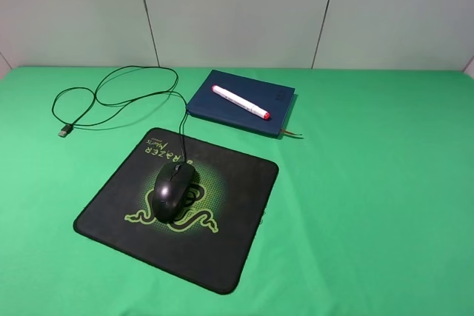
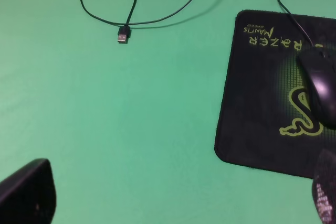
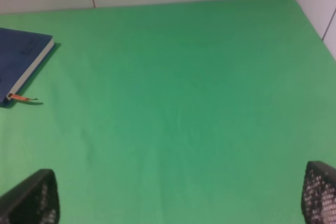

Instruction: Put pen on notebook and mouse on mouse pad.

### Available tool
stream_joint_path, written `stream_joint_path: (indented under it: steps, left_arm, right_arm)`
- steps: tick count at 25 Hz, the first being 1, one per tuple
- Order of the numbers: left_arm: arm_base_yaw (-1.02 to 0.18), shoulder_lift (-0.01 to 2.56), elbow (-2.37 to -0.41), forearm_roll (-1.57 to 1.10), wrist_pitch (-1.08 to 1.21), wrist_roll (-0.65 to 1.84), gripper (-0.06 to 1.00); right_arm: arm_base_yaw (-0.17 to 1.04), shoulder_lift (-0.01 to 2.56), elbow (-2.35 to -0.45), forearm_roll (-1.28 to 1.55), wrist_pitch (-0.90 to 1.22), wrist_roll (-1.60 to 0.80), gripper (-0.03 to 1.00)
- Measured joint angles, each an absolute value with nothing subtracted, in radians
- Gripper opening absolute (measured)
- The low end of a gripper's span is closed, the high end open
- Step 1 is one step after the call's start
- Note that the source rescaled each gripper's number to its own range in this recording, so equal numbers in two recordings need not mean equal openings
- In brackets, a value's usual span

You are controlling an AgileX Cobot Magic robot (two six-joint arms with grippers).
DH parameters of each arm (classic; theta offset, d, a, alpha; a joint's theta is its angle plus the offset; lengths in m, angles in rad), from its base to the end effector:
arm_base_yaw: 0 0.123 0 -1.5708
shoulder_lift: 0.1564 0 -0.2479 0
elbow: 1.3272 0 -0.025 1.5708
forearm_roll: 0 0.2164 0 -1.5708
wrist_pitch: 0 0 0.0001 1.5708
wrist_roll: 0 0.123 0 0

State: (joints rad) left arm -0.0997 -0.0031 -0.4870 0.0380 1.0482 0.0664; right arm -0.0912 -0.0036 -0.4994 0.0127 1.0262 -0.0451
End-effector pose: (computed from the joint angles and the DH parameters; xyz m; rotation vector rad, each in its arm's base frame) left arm 0.0325 0.0008 0.2441 0.1681 2.0343 0.0246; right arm 0.0323 -0.0016 0.2499 0.0459 2.0069 -0.0721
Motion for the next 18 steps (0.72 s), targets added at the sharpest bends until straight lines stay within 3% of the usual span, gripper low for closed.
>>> stream_joint_path:
  steps: [18]
  left_arm:
    - [-0.1, -0.003, -0.487, 0.038, 1.048, 0.066, 0.96]
  right_arm:
    - [-0.091, -0.004, -0.499, 0.013, 1.026, -0.045, 1.0]
